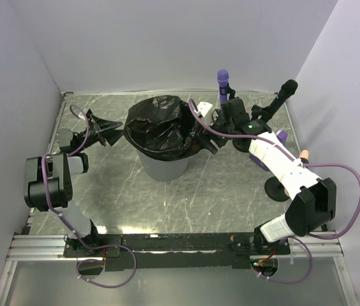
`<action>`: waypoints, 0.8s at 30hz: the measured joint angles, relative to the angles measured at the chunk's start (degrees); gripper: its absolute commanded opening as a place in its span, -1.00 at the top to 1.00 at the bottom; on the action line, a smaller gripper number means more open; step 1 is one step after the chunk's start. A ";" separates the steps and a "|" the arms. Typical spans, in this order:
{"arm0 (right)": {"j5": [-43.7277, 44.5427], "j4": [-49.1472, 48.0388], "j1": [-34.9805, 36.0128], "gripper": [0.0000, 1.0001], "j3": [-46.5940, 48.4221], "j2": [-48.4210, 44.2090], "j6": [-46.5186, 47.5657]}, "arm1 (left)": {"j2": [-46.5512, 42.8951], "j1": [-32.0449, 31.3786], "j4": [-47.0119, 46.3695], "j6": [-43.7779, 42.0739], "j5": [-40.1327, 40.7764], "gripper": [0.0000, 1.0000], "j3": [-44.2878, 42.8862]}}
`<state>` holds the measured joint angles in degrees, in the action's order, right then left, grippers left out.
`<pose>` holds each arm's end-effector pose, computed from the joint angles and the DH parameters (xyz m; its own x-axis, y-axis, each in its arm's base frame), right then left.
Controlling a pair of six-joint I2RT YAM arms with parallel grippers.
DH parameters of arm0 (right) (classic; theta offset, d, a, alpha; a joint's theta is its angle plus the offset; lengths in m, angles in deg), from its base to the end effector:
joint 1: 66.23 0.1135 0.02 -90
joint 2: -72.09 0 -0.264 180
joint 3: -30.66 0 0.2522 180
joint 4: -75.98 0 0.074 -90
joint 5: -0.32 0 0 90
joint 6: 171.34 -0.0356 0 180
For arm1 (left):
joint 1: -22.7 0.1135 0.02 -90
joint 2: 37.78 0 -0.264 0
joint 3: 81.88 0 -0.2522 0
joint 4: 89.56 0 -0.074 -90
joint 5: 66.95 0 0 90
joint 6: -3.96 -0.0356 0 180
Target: Put the trash bags into the trash bin
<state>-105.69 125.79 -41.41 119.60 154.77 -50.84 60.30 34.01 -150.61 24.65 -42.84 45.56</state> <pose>0.2822 0.1413 0.3283 -0.2419 -0.6494 -0.7209 -0.8214 0.5326 -0.2041 0.3193 0.0307 0.2186 -0.8246 -0.5546 0.1118 -0.0308 -0.1533 -0.9877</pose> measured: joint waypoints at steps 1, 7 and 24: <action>0.02 0.00 0.00 -0.57 -0.11 0.00 0.00 | -0.28 -0.15 0.00 0.09 0.02 -0.01 -0.37; 0.13 0.00 0.00 -0.57 -0.20 0.00 0.00 | -1.60 -0.92 -0.02 1.01 -0.02 0.11 -1.57; 0.61 0.00 -0.02 -0.57 -0.70 0.00 -0.35 | -2.38 -2.23 -1.01 1.20 -0.13 0.99 -3.21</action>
<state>-105.08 125.79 -41.43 118.90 154.77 -51.19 57.92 31.78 -151.61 25.85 -42.97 42.34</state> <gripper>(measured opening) 0.785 0.014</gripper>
